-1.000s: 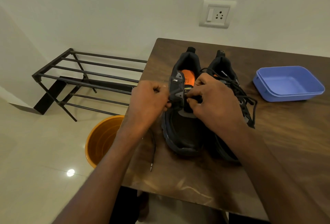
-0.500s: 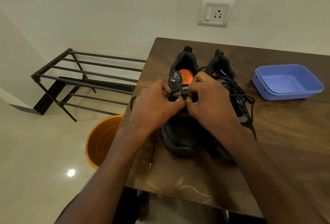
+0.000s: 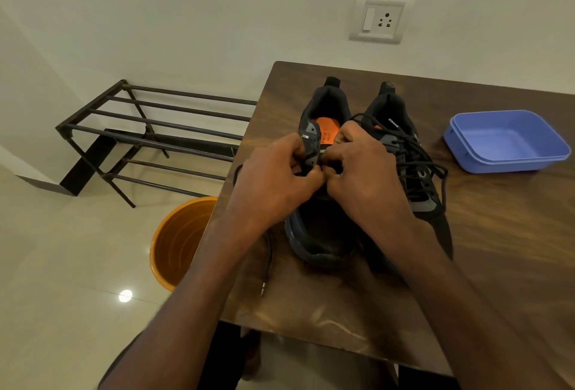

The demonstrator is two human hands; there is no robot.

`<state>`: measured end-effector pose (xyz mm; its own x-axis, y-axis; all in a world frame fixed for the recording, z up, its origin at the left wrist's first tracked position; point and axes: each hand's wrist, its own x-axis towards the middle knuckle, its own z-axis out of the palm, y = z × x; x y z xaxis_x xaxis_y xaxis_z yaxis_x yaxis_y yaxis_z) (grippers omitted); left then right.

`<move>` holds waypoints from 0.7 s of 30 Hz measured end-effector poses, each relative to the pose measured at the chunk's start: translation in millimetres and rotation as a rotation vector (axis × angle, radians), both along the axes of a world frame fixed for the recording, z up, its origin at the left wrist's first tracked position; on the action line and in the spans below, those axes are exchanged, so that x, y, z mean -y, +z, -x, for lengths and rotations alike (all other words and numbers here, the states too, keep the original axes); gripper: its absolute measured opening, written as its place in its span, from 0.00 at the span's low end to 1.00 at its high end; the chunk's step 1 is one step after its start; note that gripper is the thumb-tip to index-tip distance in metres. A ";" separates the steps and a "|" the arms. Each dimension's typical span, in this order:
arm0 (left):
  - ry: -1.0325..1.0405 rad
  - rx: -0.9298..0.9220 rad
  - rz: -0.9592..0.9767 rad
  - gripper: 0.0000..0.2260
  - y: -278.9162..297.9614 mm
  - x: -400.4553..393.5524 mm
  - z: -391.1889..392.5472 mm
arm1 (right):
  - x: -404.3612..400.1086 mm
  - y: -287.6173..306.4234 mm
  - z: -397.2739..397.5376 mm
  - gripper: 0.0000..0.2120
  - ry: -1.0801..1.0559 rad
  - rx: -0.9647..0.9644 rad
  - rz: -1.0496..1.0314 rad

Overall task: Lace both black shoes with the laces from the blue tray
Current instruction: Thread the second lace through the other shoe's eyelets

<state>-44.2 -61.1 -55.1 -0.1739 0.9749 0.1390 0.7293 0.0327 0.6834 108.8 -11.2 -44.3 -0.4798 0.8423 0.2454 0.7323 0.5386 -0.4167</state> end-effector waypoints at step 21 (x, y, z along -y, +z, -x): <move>0.054 0.480 -0.344 0.06 13.6 -0.1 16.7 | 5.1 -3.4 -22.0 0.33 0.034 0.027 -0.058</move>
